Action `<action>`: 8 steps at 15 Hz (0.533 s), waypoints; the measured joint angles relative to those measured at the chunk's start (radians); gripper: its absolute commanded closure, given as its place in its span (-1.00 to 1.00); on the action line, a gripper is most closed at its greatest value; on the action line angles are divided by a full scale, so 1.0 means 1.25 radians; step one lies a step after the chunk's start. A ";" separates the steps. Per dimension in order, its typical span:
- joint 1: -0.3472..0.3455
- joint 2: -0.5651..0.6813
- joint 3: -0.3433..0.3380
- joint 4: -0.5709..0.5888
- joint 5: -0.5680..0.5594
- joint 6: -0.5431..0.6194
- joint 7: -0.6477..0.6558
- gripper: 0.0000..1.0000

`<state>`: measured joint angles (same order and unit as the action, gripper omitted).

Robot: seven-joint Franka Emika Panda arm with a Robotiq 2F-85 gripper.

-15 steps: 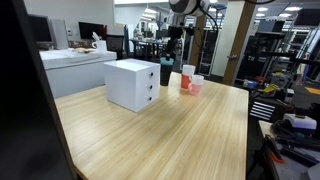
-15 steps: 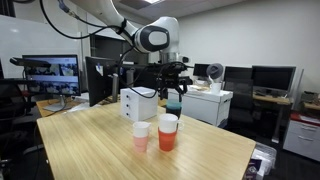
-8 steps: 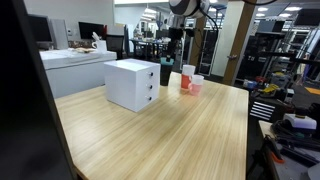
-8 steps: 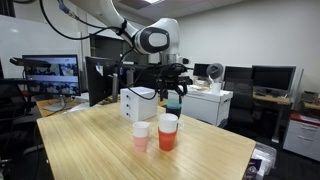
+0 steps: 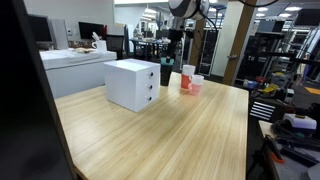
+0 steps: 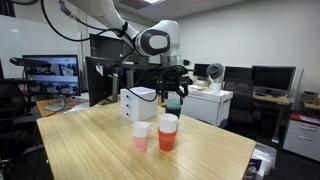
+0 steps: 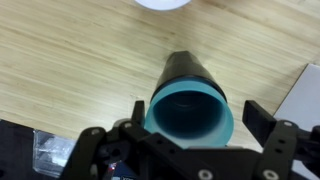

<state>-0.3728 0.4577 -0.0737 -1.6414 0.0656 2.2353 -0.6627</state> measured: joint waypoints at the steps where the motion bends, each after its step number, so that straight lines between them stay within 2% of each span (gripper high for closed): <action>1: 0.000 0.001 0.000 0.000 0.000 0.000 0.000 -1.00; 2: 0.000 0.002 0.000 0.000 0.000 0.000 0.000 -1.00; 3: 0.000 0.003 0.000 0.000 0.000 0.001 0.000 -0.50; 4: 0.000 0.004 0.000 0.000 0.000 0.003 0.000 -0.47; 6: 0.001 0.007 0.000 0.000 0.000 0.009 0.001 -0.17; 7: 0.001 0.008 0.000 0.000 0.000 0.012 0.001 -0.09; 8: 0.001 0.008 0.000 0.002 0.000 0.013 0.001 -0.07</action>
<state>-0.3719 0.4674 -0.0732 -1.6387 0.0656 2.2519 -0.6618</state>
